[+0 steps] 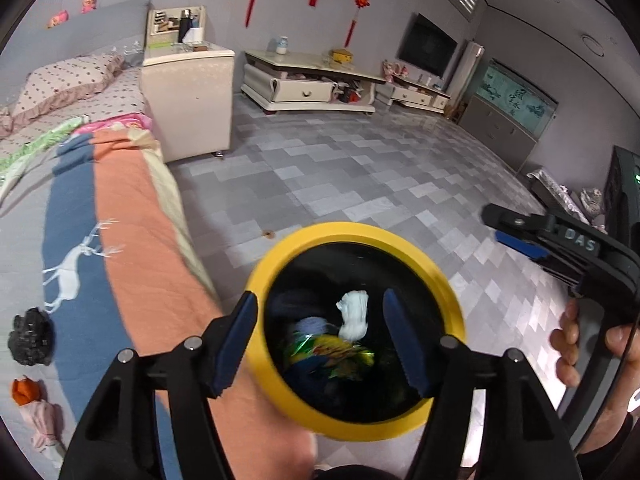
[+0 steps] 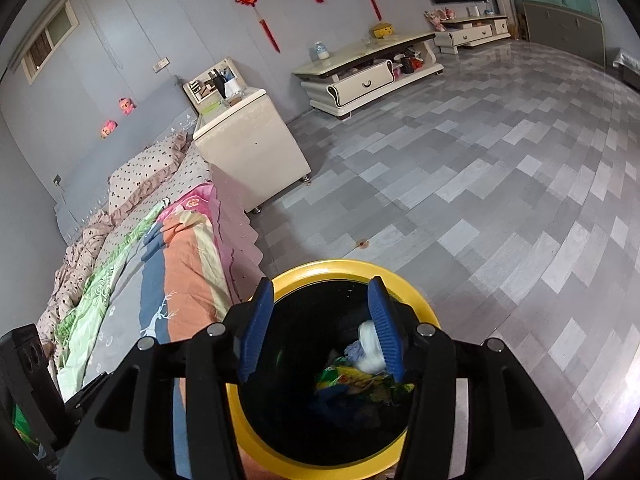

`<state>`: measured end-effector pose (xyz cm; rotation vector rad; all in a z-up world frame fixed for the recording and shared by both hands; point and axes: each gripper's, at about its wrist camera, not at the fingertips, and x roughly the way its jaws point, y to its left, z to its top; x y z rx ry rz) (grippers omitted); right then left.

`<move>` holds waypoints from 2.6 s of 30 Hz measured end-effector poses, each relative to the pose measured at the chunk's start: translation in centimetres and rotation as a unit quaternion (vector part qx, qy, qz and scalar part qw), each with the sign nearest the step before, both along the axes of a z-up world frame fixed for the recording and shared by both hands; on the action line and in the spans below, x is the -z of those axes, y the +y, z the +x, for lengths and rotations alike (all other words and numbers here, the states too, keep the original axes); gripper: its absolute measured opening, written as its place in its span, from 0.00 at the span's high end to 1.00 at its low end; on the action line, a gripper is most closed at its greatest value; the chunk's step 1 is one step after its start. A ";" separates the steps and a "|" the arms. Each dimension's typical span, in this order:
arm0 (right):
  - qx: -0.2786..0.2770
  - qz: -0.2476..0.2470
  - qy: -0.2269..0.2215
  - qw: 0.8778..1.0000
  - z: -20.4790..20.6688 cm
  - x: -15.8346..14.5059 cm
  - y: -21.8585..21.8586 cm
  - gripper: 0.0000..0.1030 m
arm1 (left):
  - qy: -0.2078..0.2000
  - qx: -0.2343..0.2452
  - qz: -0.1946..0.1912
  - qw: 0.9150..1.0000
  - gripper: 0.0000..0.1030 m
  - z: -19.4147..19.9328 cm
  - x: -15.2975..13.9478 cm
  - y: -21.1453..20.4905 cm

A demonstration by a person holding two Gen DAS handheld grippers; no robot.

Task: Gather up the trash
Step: 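Open both tools over the bin to drop the diaper and glove, then move the left tool to the black plastic bags while the right tool approaches the pink cloth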

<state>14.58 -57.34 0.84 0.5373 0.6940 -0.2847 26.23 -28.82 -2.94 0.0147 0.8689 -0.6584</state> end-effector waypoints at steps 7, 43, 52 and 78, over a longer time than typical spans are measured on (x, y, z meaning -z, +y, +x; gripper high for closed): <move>0.005 0.012 -0.005 1.000 -2.0 -0.1 1.1 0.53 | -0.010 -0.029 0.015 0.999 0.31 1.1 0.3 4.3; -0.242 0.002 0.063 0.968 4.3 5.1 25.5 0.45 | 0.036 -0.205 0.087 0.974 0.26 9.6 5.8 26.8; -0.301 0.008 0.094 0.949 5.8 8.2 31.1 0.43 | 0.059 -0.192 0.111 0.973 0.26 10.8 9.3 27.2; -0.396 -0.022 0.176 0.901 9.6 15.6 43.7 0.43 | 0.105 -0.228 0.142 0.958 0.51 15.1 14.5 31.0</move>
